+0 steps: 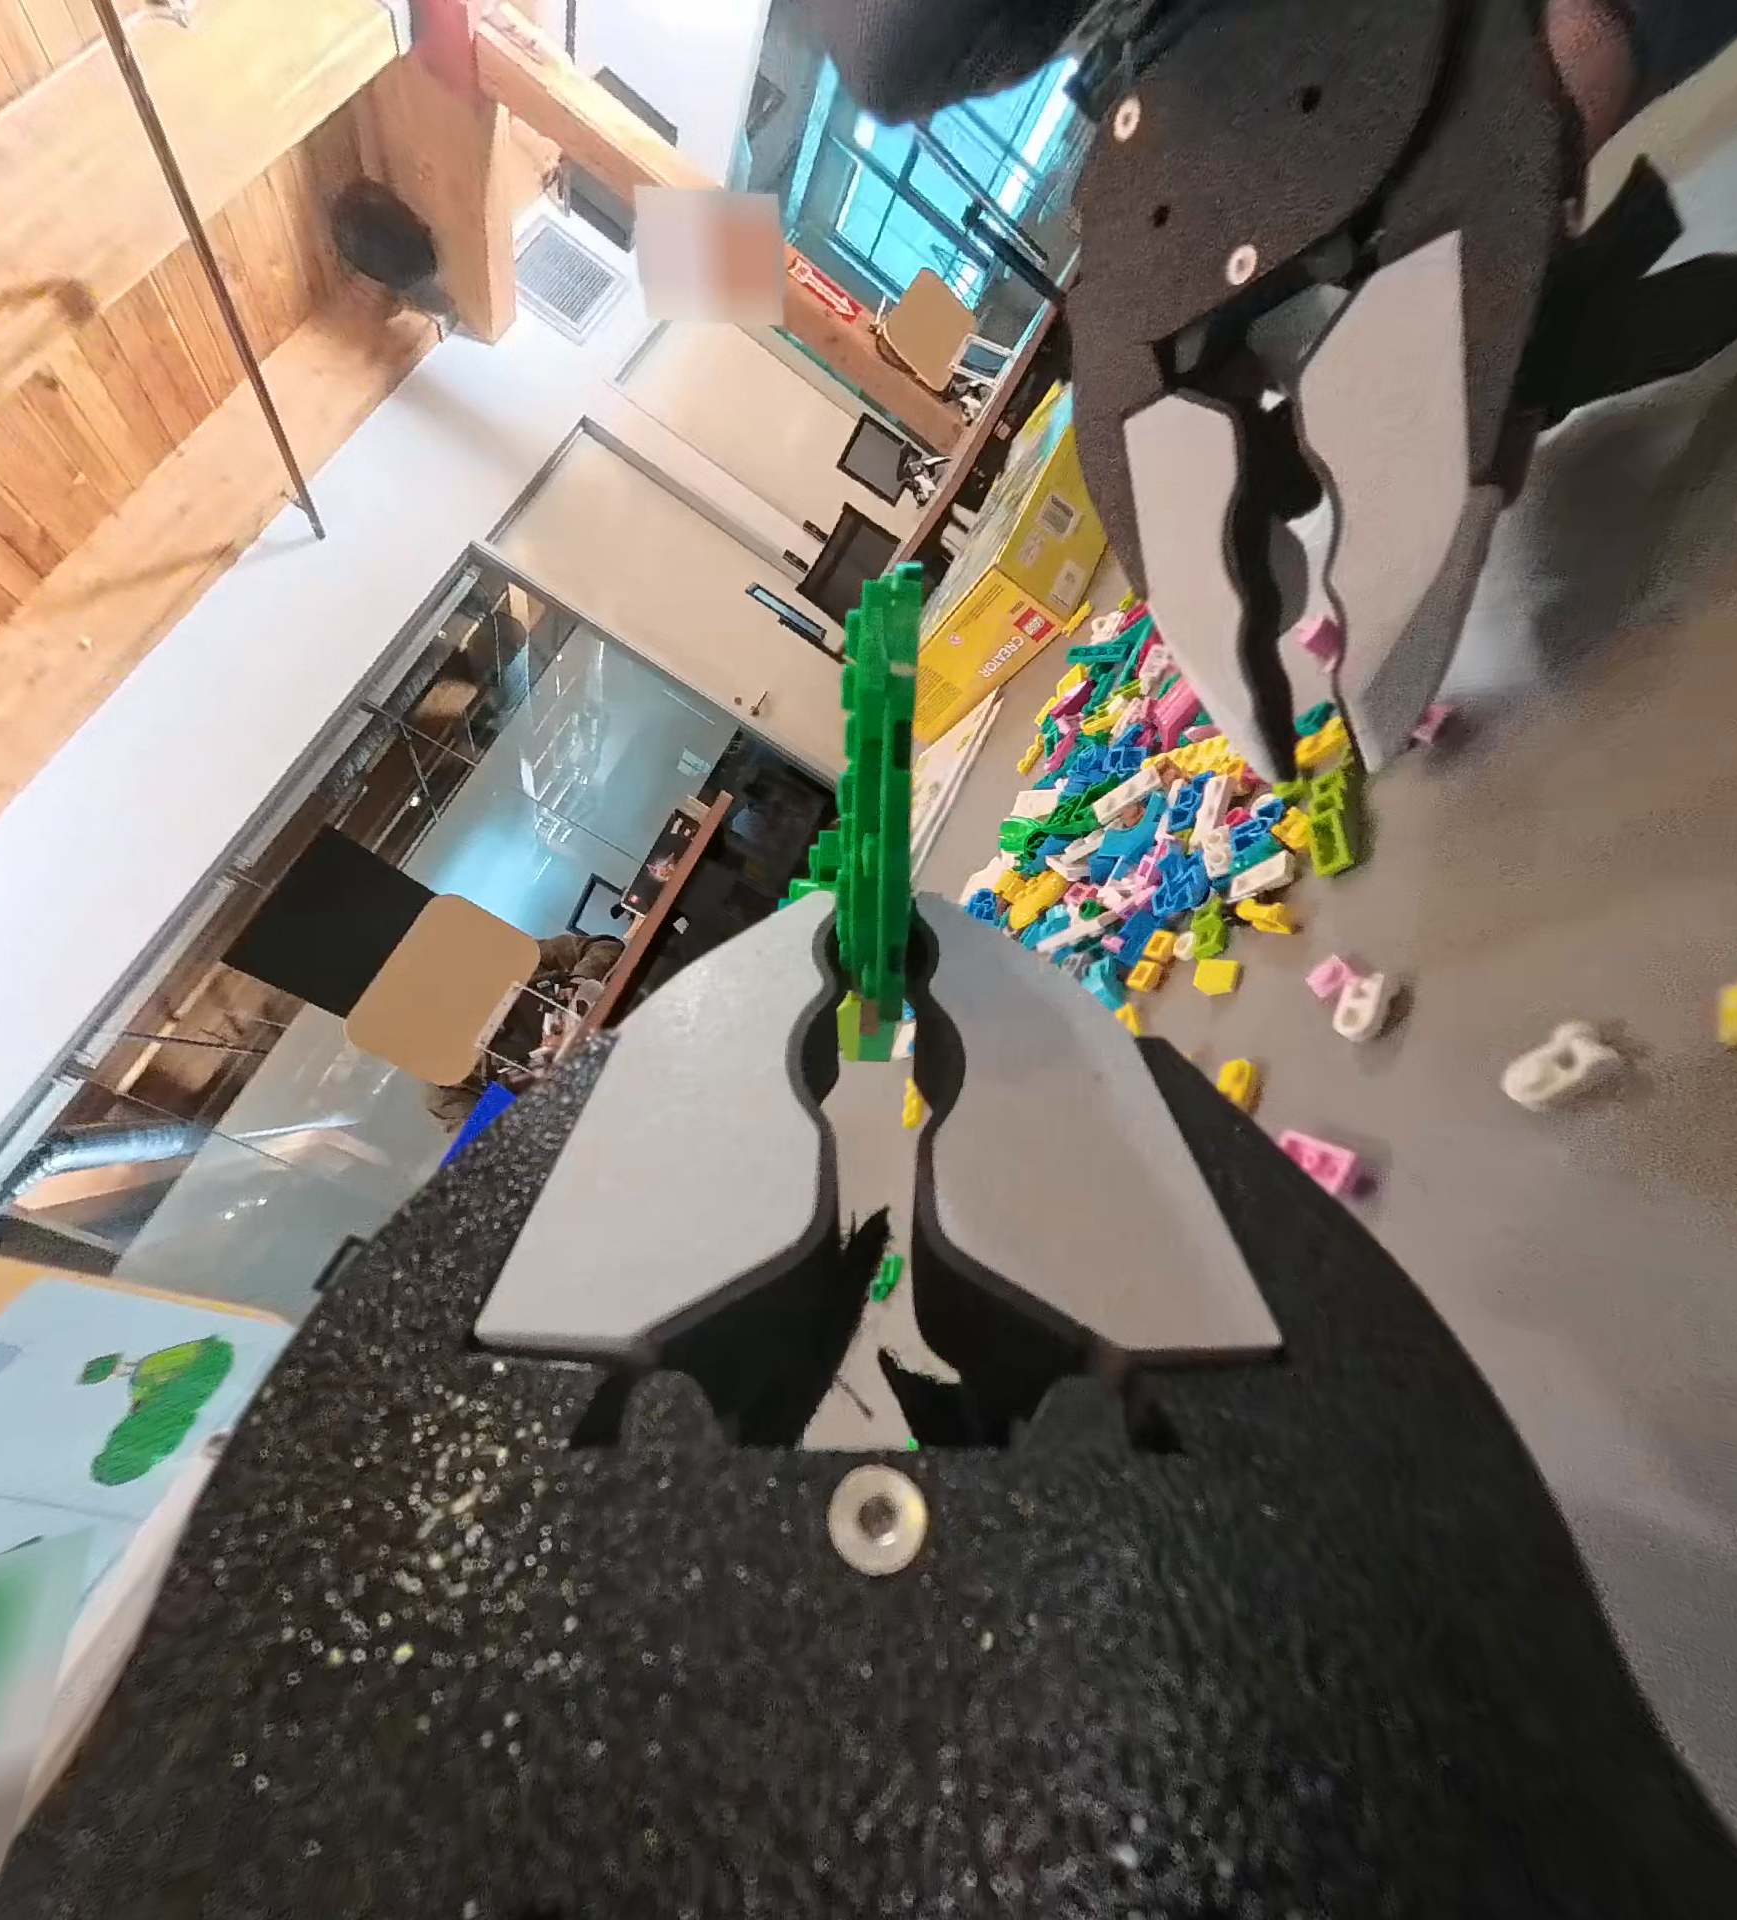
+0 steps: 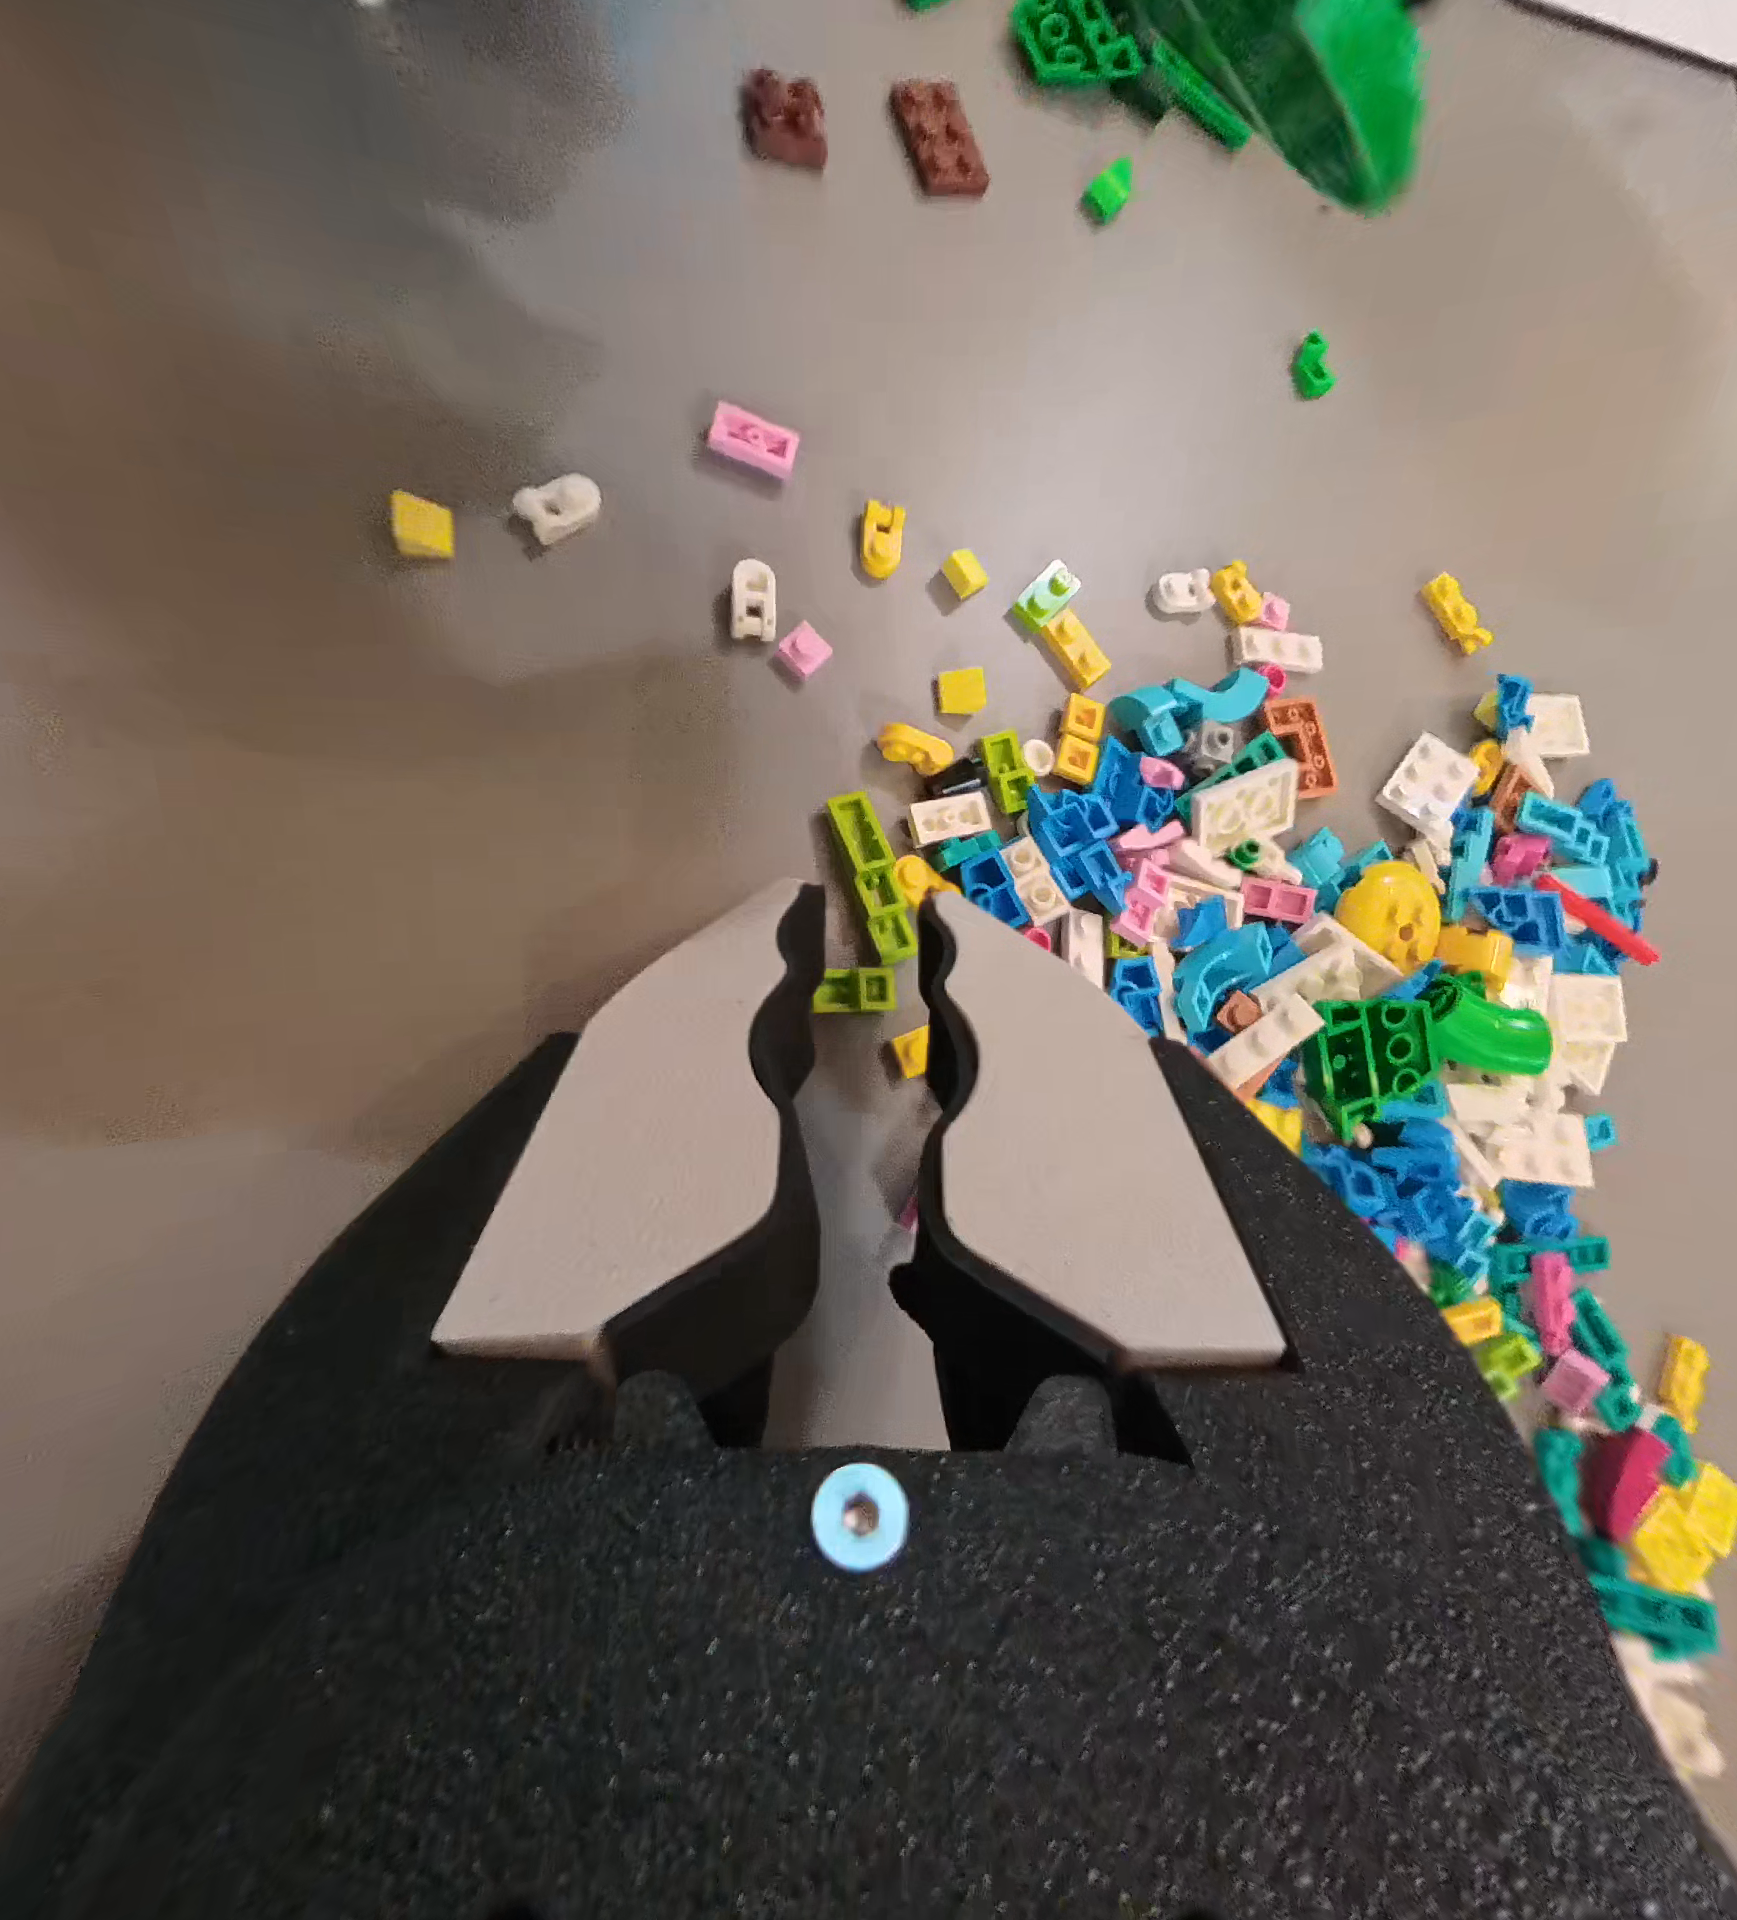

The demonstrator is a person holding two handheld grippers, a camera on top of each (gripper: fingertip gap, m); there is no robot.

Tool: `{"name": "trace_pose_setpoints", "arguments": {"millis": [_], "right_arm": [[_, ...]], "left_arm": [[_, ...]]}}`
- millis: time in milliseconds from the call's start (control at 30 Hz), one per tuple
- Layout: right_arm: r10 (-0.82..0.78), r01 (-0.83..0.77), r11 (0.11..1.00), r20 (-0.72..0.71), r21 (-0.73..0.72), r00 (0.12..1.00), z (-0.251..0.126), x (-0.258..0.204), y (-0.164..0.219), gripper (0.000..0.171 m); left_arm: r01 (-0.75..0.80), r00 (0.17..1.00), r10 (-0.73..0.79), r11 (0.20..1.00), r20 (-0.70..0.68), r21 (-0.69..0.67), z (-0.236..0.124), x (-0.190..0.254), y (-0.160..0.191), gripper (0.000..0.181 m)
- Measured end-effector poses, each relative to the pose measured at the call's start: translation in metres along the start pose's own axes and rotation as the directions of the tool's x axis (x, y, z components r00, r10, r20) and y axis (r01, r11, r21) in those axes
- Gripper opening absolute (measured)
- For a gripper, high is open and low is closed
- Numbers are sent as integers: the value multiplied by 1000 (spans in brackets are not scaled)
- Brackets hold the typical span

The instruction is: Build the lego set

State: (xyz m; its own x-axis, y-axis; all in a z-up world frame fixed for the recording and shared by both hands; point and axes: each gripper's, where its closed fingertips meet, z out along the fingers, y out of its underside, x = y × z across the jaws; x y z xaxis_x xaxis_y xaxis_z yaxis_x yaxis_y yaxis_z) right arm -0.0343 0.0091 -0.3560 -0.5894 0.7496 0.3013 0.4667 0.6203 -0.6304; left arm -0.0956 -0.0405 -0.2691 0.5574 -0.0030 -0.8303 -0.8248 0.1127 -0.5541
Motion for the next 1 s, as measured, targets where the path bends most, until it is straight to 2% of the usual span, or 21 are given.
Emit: {"name": "trace_pose_setpoints", "arguments": {"millis": [100, 200, 333, 500, 600, 700, 767, 867, 933, 1000], "right_arm": [[-77, 77, 997, 32, 13, 997, 1, -2, -9, 12], [-130, 132, 991, 56, -37, 990, 9, 2, -13, 12], [-108, 130, 984, 180, -118, 978, 21, -4, -11, 8], [-80, 118, 976, 205, -181, 975, 18, -3, -6, 5], [-62, 78, 994, 206, -72, 977, 14, -3, -18, 5], [-23, -12, 980, 173, 198, 985, -4, 4, -45, 5], [60, -113, 906, 142, 409, 988, -23, 17, -65, 5], [204, -281, 698, 194, 658, 960, -55, 33, -102, 5], [251, -365, 546, 268, 754, 930, -69, 36, -122, 5], [262, -419, 439, 333, 794, 906, -74, 35, -136, 5]], "left_arm": [[13, 1000, -13, 1000, -12, -3, 11, 1, 4, 9], [26, 1000, -27, 1000, -12, -8, 12, -1, 8, 9], [-13, 1000, 14, 1000, -21, 7, 5, -1, 7, 8], [33, 998, -31, 999, -54, 30, 2, 0, 6, 8], [60, 994, -56, 998, -90, 33, 2, 4, 6, 8], [60, 985, -51, 997, -164, 50, 0, 14, 4, 9], [55, 971, -37, 996, -237, 71, -2, 25, -1, 9], [10, 968, 13, 996, -250, 90, -3, 32, -9, 9], [-24, 971, 51, 993, -235, 118, -4, 35, -19, 8], [-65, 972, 94, 989, -217, 137, -6, 37, -26, 9]]}}
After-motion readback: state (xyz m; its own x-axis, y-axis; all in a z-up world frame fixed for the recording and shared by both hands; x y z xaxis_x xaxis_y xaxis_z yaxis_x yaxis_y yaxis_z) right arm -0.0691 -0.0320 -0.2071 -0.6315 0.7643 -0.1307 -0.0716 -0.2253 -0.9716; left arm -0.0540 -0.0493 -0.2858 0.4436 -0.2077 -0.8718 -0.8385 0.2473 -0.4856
